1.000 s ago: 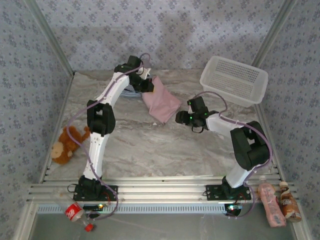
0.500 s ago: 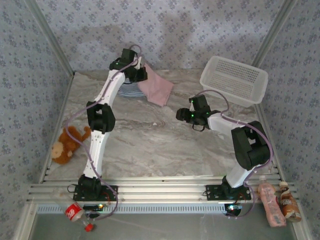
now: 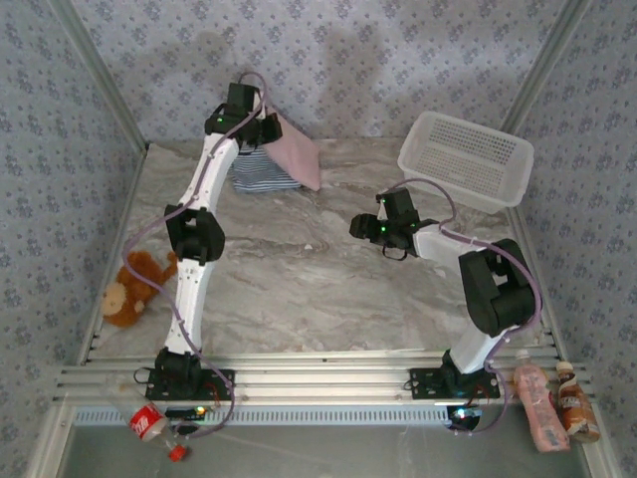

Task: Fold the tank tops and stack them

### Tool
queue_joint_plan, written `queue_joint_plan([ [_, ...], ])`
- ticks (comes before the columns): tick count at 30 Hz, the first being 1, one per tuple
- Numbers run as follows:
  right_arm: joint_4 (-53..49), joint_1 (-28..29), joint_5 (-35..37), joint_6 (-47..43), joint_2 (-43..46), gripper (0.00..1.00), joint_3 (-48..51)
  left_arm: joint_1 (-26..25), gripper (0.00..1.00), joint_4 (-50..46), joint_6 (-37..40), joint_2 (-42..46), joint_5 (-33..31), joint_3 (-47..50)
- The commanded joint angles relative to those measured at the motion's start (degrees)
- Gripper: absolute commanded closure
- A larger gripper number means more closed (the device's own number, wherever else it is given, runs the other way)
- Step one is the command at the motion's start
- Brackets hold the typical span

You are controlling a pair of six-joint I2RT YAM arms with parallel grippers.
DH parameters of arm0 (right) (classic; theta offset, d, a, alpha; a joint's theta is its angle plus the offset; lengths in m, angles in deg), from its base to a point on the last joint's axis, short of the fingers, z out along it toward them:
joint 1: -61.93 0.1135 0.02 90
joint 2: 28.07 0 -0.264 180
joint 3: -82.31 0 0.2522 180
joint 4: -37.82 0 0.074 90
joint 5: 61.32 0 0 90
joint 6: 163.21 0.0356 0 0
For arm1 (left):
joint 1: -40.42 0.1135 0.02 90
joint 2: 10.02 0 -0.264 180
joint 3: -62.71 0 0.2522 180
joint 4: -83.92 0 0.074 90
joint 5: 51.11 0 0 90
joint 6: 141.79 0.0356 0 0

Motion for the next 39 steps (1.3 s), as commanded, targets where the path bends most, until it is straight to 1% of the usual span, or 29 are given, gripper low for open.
queue_joint_plan([
  [1, 0.45, -0.34, -1.04, 0.56, -0.93, 0.36, -1.08, 0.49, 1.00, -0.15, -0.10, 2.96, -0.73, -3.47],
  [3, 0.59, -0.40, -1.15, 0.44, -0.93, 0.36, -1.06, 0.49, 1.00, -0.01, 0.43, 3.83, -0.13, -3.55],
  [7, 1.15, -0.18, -1.34, 0.70, -1.09, 0.36, -0.91, 0.48, 1.00, -0.74, 2.26, 5.49, -2.38, -3.60],
  [16, 1.30, 0.12, -1.29, 0.56, -0.80, 0.36, -0.67, 1.86, 1.00, -5.57, 6.62, 7.74, -5.95, -2.94],
  [20, 1.43, 0.46, -1.49, 0.57, -1.01, 0.36, -0.60, 3.74, 1.00, -6.45, 7.56, 7.39, -6.82, 1.88],
  [22, 1.31, 0.54, -1.52, 0.38, -0.94, 0.36, -0.56, 4.43, 1.00, -5.79, 8.20, 7.35, -6.38, 5.02],
  [24, 1.35, 0.43, -1.48, 0.29, -1.00, 0.36, -0.44, 4.99, 1.00, -4.10, 9.33, 7.51, -7.23, 7.92],
  [28, 1.56, 0.52, -1.77, 0.31, -1.22, 0.36, -0.12, 6.57, 0.99, -4.57, 9.87, 6.48, -8.31, 9.83],
  [30, 1.57, 0.50, -1.93, 0.37, -1.47, 0.36, -0.03, 7.26, 0.97, -4.07, 10.72, 6.64, -10.04, 12.43],
  [33, 1.60, 0.45, -2.04, 0.18, -1.75, 0.36, 0.14, 8.63, 0.92, -2.77, 10.45, 6.82, -10.37, 15.81],
  [36, 1.73, 0.52, -2.38, 0.53, -2.09, 0.36, 0.30, 9.20, 0.86, -3.77, 10.56, 6.25, -11.28, 16.91],
  [37, 1.75, 0.46, -2.30, 0.50, -2.09, 0.36, 0.38, 9.45, 0.84, -4.17, 10.07, 6.12, -10.93, 17.02],
  [39, 1.74, 0.47, -2.38, 0.42, -2.08, 0.36, 0.48, 9.86, 0.74, -4.31, 9.67, 5.89, -10.97, 18.17],
])
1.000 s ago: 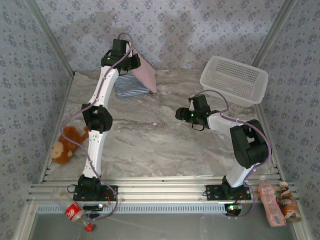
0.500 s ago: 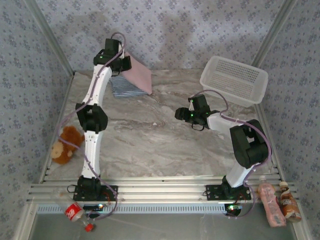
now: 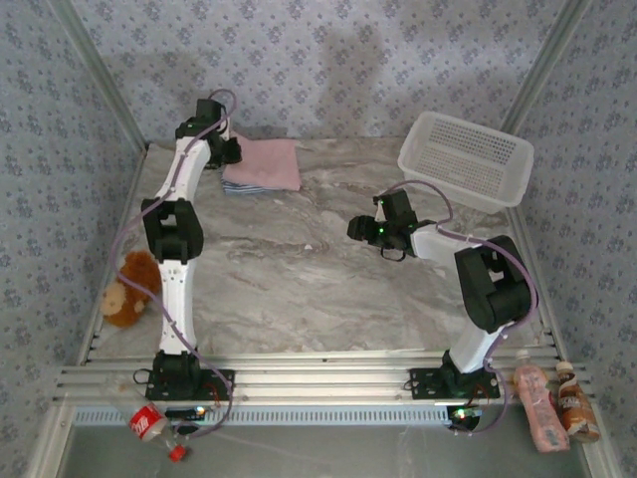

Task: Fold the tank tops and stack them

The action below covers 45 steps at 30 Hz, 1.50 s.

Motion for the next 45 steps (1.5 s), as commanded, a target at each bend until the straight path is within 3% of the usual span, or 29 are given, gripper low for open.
queue_joint_plan([
  [1, 0.37, 0.13, -0.90, 0.38, -0.39, 0.36, 0.34, 0.89, 0.71, -0.17, 0.02, 0.63, -0.99, 0.91],
  [8, -1.72, -1.08, -0.73, -1.10, 2.06, 0.36, 0.17, 2.93, 0.58, -5.94, -1.59, -0.82, -2.61, -1.93],
  [15, -8.52, -4.65, 0.52, -9.15, 7.97, 0.34, -1.36, 4.96, 0.51, -11.83, -1.36, 0.99, -1.98, -2.75],
  [19, -9.45, -8.22, 1.75, -15.59, 12.45, 0.29, 0.15, 4.48, 0.48, -3.41, 1.15, 12.81, 1.93, 13.74],
  [21, -9.09, -10.25, 2.88, -19.29, 14.31, 0.15, 0.98, 3.99, 0.43, 2.41, 1.61, 21.02, 2.59, 25.28],
  [24, -6.57, -13.43, 4.02, -23.03, 16.71, 0.13, 2.80, 3.92, 0.41, 11.55, 0.21, 32.23, 4.61, 42.03],
  [27, -4.60, -16.18, 6.88, -24.72, 18.71, 0.03, 4.37, 3.02, 0.35, 19.51, -0.07, 41.17, 3.88, 56.34],
  [30, -1.13, -18.99, 9.00, -26.65, 20.60, 0.00, 7.73, 1.94, 0.28, 28.43, -0.85, 47.02, 3.56, 68.77],
  [36, 7.45, -26.27, 10.83, -26.54, 23.54, 0.00, 16.10, -0.79, 0.22, 41.56, 1.50, 53.33, -3.20, 84.76],
  [39, 15.42, -29.69, 10.40, -25.45, 23.32, 0.00, 20.16, -0.85, 0.14, 47.86, 1.79, 55.21, -5.53, 90.28],
  [45, 24.17, -31.07, 12.26, -26.66, 17.74, 0.00, 22.80, -0.53, 0.11, 51.67, 4.57, 55.32, -7.39, 90.74],
])
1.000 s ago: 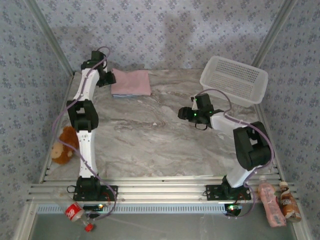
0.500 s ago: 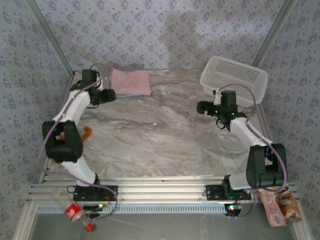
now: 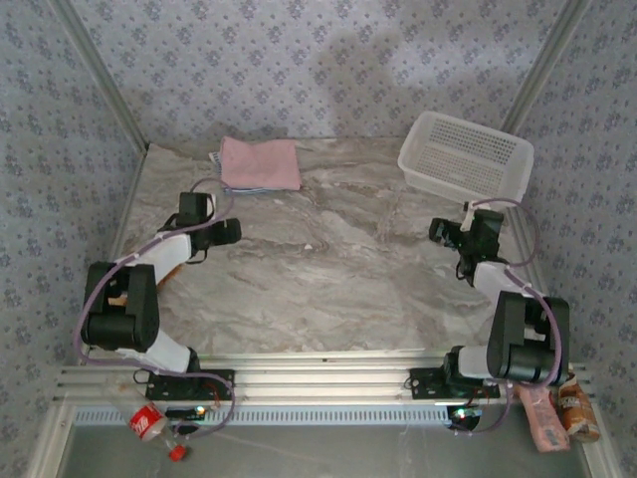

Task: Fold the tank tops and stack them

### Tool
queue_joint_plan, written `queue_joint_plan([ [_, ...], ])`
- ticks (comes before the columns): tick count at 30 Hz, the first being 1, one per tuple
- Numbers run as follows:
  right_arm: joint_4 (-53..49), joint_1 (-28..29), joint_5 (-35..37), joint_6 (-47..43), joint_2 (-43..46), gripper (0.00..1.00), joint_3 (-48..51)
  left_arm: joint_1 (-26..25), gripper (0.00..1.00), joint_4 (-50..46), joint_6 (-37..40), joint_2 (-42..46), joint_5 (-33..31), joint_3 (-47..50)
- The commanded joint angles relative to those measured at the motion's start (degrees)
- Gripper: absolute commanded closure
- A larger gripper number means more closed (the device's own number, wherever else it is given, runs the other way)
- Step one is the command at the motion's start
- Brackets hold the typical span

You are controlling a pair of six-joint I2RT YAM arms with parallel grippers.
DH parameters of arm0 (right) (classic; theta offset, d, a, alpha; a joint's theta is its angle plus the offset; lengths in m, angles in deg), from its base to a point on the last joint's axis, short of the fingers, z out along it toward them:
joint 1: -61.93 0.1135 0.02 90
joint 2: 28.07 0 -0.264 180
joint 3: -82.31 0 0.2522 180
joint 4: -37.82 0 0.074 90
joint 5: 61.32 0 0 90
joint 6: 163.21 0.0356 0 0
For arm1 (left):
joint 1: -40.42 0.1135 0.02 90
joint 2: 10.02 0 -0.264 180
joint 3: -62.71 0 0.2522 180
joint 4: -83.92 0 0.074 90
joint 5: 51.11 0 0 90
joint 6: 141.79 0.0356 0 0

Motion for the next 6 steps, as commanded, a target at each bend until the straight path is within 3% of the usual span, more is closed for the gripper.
queue_joint_plan([
  [1, 9.37, -0.19, 2.00, -1.26, -2.48, 0.00, 1.74, 0.49, 0.11, 7.84, 2.85, 2.27, -2.16, 0.35],
  [3, 11.24, 0.40, 2.49, -2.01, -3.39, 0.00, 2.17, 1.05, 0.10, 9.80, 3.43, 3.01, -2.10, 1.47],
  [4, 10.95, 0.72, 2.79, -2.00, -3.60, 0.00, 1.85, 1.26, 0.01, 10.33, 3.53, 3.25, -2.26, 1.92],
  [6, 8.82, 0.84, 2.02, -1.62, -3.58, 0.00, 0.40, 1.66, 0.00, 11.18, 4.38, 3.27, -1.77, 2.24],
])
